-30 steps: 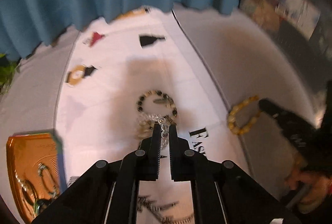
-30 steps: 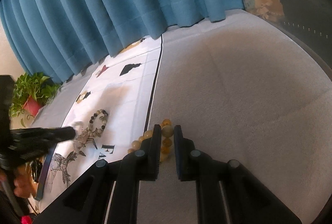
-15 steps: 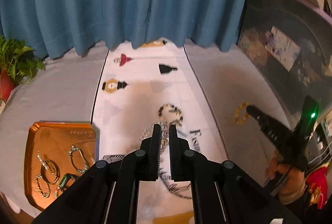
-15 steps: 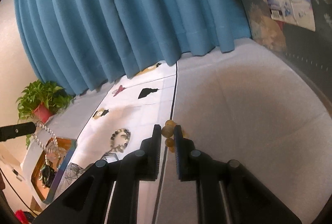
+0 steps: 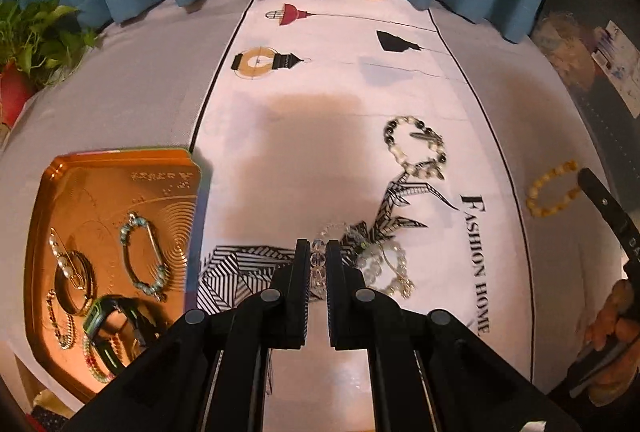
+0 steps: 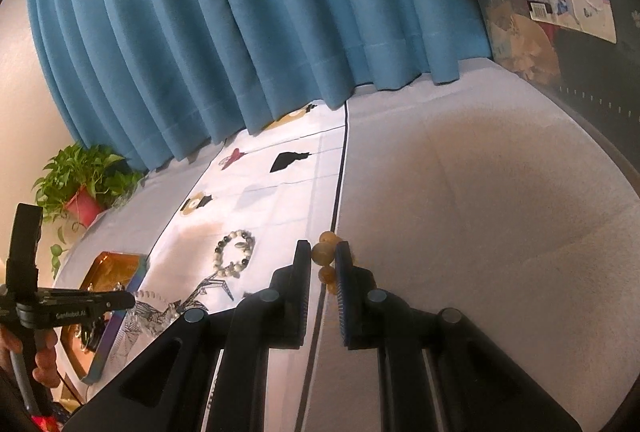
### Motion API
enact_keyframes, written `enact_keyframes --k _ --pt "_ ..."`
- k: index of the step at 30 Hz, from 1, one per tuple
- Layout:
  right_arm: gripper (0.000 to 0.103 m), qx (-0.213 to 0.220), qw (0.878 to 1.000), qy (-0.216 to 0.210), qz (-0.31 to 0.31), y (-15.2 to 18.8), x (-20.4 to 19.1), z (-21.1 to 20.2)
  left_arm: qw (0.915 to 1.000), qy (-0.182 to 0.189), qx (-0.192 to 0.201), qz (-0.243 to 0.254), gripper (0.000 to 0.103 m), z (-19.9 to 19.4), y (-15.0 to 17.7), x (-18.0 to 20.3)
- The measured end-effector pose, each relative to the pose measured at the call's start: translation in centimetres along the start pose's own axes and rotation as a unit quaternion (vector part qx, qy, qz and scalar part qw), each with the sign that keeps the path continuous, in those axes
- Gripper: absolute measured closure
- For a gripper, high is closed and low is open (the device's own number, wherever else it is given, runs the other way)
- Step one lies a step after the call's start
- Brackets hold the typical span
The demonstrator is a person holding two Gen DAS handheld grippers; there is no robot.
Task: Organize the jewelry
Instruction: 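Lift the crystal bracelet with the left tool while the right carries the amber bracelet toward the tray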
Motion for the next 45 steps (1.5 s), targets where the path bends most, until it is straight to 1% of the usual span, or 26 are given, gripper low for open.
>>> enact_keyframes --k 2,3,5,6,7,9,11,13,14,15,16,17,18,19,21,22,26,29,33,36,42,45 --pt "0.09 0.002 1.0 -0.001 0.001 -0.1 0.1 -0.1 0.9999 -0.013 0.008 0.003 0.098 -0.2 -0.7 0.0" --pt "0.09 0.003 1.0 -0.001 0.001 -0.1 0.1 -0.2 0.9998 -0.011 0.015 -0.001 0.098 -0.7 -1.1 0.1" --pt "0.09 0.006 1.0 -0.001 0.0 -0.2 0.1 -0.3 0.9989 0.024 0.039 -0.006 0.098 -2.7 -2.1 1.5" --pt "0.09 0.007 1.0 0.0 -0.001 -0.2 0.1 -0.3 0.9976 0.042 0.055 0.006 0.098 -4.0 -2.6 2.9" --pt "0.09 0.006 1.0 0.0 -0.001 -0.2 0.1 -0.3 0.9962 0.048 0.068 0.027 0.098 -5.3 -2.9 4.3" --pt "0.09 0.005 1.0 -0.003 -0.001 -0.1 0.0 -0.3 0.9939 0.045 0.082 0.058 0.098 -6.7 -3.1 6.1" --pt "0.09 0.005 1.0 -0.006 -0.003 -0.1 -0.2 -0.3 0.9929 0.054 0.085 0.063 0.098 -7.3 -3.2 7.1" --pt "0.09 0.006 1.0 -0.008 -0.005 -0.2 -0.4 -0.5 0.9917 0.071 0.088 0.061 0.098 -7.7 -3.3 8.0" --pt "0.09 0.007 1.0 -0.009 -0.005 -0.2 -0.4 -0.6 0.9914 0.067 0.09 0.066 0.098 -7.8 -3.3 8.2" --pt "0.09 0.008 1.0 -0.009 -0.006 -0.2 -0.3 -0.7 0.9918 0.055 0.089 0.074 0.098 -7.6 -3.3 8.1" --pt "0.09 0.009 1.0 -0.009 -0.005 -0.3 -0.2 -0.7 0.9928 0.046 0.084 0.071 0.098 -7.1 -3.2 7.8" --pt "0.09 0.009 1.0 -0.009 -0.005 -0.3 -0.1 -0.7 0.9939 0.048 0.077 0.062 0.098 -6.6 -3.1 7.5" --pt "0.09 0.008 1.0 -0.009 -0.004 -0.3 -0.1 -0.7 0.9948 0.058 0.068 0.048 0.098 -6.1 -2.8 7.2" --pt "0.09 0.008 1.0 -0.009 -0.003 -0.4 0.0 -0.7 0.995 0.062 0.067 0.04 0.098 -6.0 -2.7 6.9" --pt "0.09 0.007 1.0 -0.007 -0.003 -0.4 0.0 -0.6 0.9952 0.05 0.072 0.044 0.098 -6.1 -2.5 6.6" --pt "0.09 0.006 1.0 -0.008 -0.003 -0.4 0.0 -0.5 0.9951 0.049 0.074 0.043 0.098 -6.3 -2.4 6.5" --pt "0.09 0.006 1.0 -0.024 0.004 -0.9 -0.4 -1.4 0.9933 0.067 0.09 0.028 0.098 -8.2 -1.9 6.5" --pt "0.09 0.015 0.999 -0.035 0.005 -1.4 -1.0 -3.6 0.9916 0.078 0.099 0.03 0.098 -9.8 -1.1 6.7" --pt "0.09 0.02 0.999 -0.038 -0.006 -0.5 -1.8 -7.5 0.9888 0.093 0.112 0.032 0.098 -12.4 1.0 6.9" --pt "0.09 0.026 0.999 -0.034 -0.024 -0.1 -2.6 -10.6 0.9877 0.1 0.116 0.029 0.098 -14.1 2.5 6.7" --pt "0.09 0.052 0.996 -0.028 -0.071 0.4 -5.1 -17.3 0.984 0.114 0.136 0.016 0.098 -18.2 5.8 5.7" --pt "0.09 0.052 0.995 -0.031 -0.082 0.9 -6.3 -19.2 0.9829 0.113 0.144 0.013 0.098 -19.9 7.4 5.0"
Point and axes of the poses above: each gripper's, at about its wrist camera, not at the fingertips, and z roughly the way its jaws point, x to its right, y to its underside, the point moved 10 cm from there along z, roughly the way its jaws point, and after that the axes turned 14 degrees about y, right-handed, at the moved point
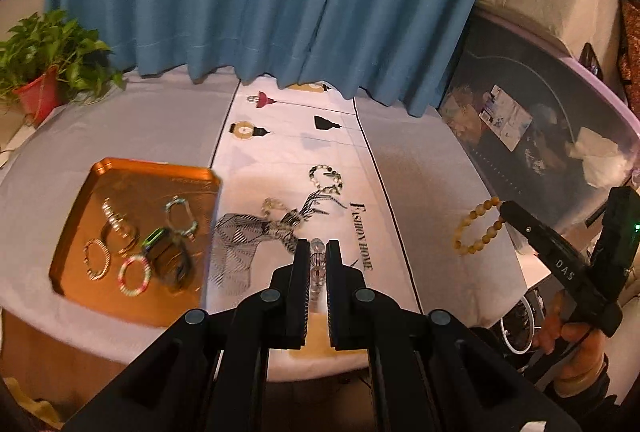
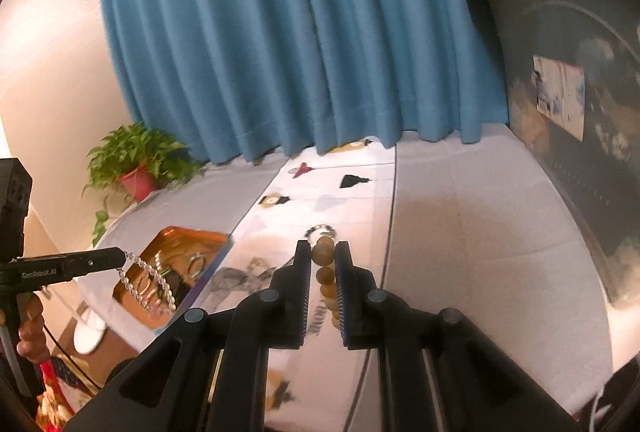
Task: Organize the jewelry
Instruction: 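Lift the crystal bracelet with the left tool while the right carries the amber bracelet toward the tray, then lower both bracelets into the tray and open both tools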
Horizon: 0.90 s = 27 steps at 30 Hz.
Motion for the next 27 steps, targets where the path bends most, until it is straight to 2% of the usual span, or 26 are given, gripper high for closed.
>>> enact_keyframes --k 4,13,20,27 --pt "0.09 -0.01 1.0 -0.01 -0.005 1.2 -1.9 -2.1 0.9998 0.001 0.014 -0.01 0.098 -3.0 1.3 -0.6" --pt "0.09 -0.023 0.998 -0.026 -0.047 3.6 -7.2 -5.1 0.9987 -0.024 0.042 -0.015 0.098 -9.1 3.8 -3.0" --pt "0.09 -0.039 0.995 -0.052 -0.08 4.5 -12.4 -4.7 0.9963 -0.038 0.067 -0.038 0.098 -12.5 4.0 -7.0" --pt "0.09 -0.041 0.99 -0.084 -0.109 3.6 -18.4 -2.3 0.9925 -0.065 0.089 -0.053 0.098 -13.9 2.0 -12.0"
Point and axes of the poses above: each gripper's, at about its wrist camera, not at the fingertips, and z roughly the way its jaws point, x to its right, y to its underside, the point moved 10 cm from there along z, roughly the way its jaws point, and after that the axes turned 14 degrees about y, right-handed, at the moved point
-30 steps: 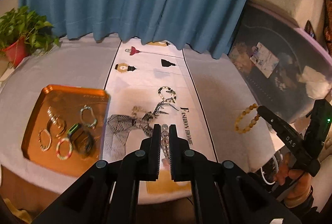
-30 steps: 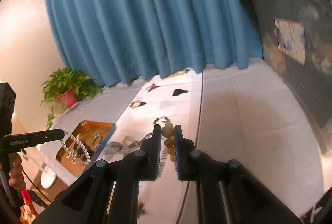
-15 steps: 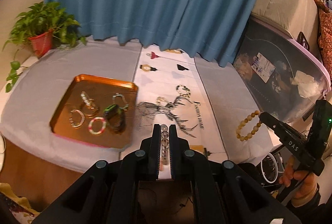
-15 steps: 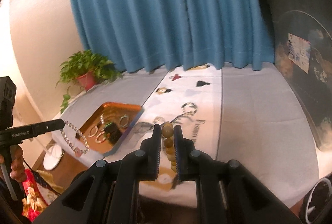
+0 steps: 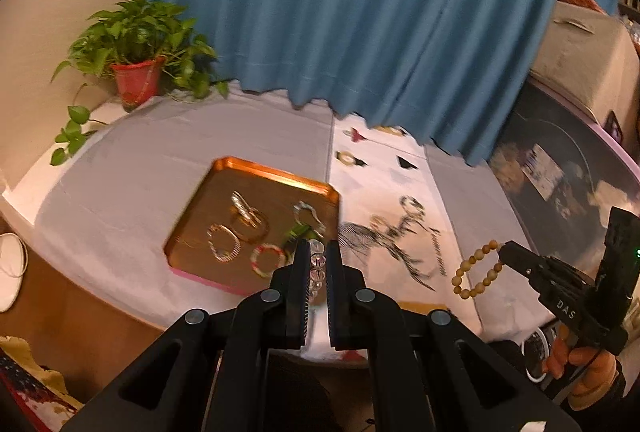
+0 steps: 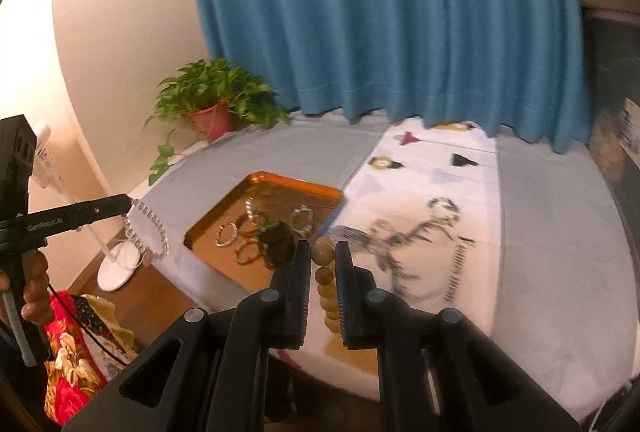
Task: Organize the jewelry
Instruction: 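Lower both bracelets into the tray and open both tools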
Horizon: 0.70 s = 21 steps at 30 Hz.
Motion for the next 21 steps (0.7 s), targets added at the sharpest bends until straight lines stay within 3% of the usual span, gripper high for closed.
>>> enact_keyframes --k 6,11,21 --pt "0.09 0.004 1.0 -0.018 -0.022 -2.8 -3.7 4.8 0.9999 -0.01 0.005 -0.006 0.098 2.7 -2.8 -3.9" --pt "0.09 0.009 0.998 -0.034 -0.046 -4.8 -6.6 9.8 0.9999 -0.01 -0.003 -0.01 0.098 7.1 -4.9 -6.7" --pt "0.09 -0.029 0.997 -0.044 -0.064 -5.3 -9.2 19.3 0.9989 -0.028 -0.034 -0.018 0.098 15.6 -6.5 -11.2"
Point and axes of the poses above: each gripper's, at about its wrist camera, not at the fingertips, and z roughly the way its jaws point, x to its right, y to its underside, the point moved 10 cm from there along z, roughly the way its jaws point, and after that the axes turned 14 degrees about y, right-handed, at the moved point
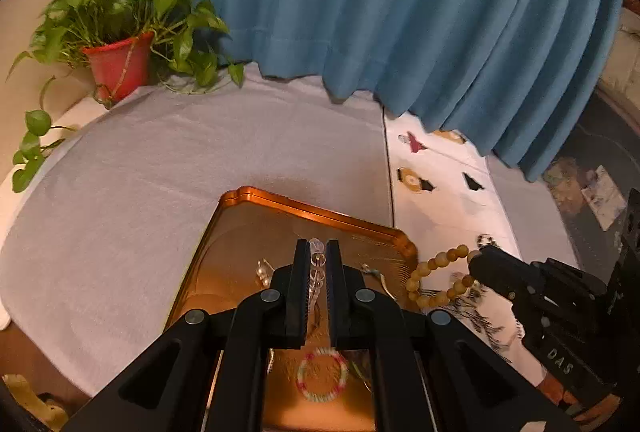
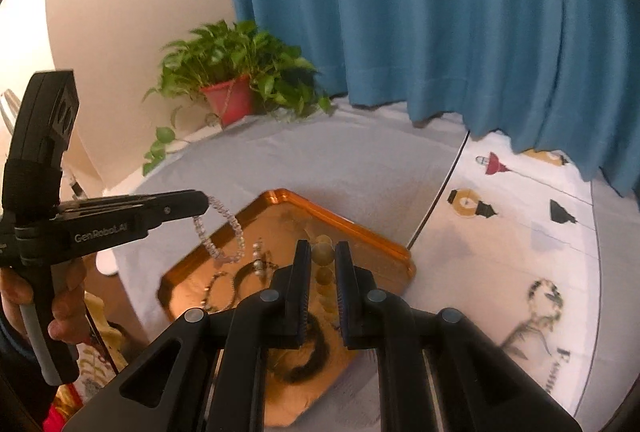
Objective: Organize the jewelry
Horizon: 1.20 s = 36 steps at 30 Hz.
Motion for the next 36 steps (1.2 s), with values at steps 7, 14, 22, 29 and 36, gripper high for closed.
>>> enact_keyframes --k 7,14,22,29,36 --pt "0.09 -0.025 1.0 0.001 0.005 1.4 0.5 3.9 0.9996 -0.021 -0.019 0.007 0.098 3.5 0.5 -1.4" --pt "0.056 -0.024 1.0 -0.011 -0.004 1.6 -0.1 4.0 0.9984 -0.056 -0.001 -0.012 0.015 2.7 0.7 -3.1" --pt "0.041 -0.029 0.999 0.026 0.006 6.0 2.3 -3.3 0.9899 -0.139 0.025 0.014 0.008 -3.8 4.2 -2.4" --pt "0.041 -0.028 0.997 0.05 0.053 10.2 5.6 -12.7 0.9875 -0.155 -0.001 0.027 0.008 -9.1 11.4 1.9" --pt "0.04 0.009 0.992 0.088 0.095 11.3 9.5 -19.2 0.991 -0.117 0.019 0.062 0.007 -11.8 12.4 8.9"
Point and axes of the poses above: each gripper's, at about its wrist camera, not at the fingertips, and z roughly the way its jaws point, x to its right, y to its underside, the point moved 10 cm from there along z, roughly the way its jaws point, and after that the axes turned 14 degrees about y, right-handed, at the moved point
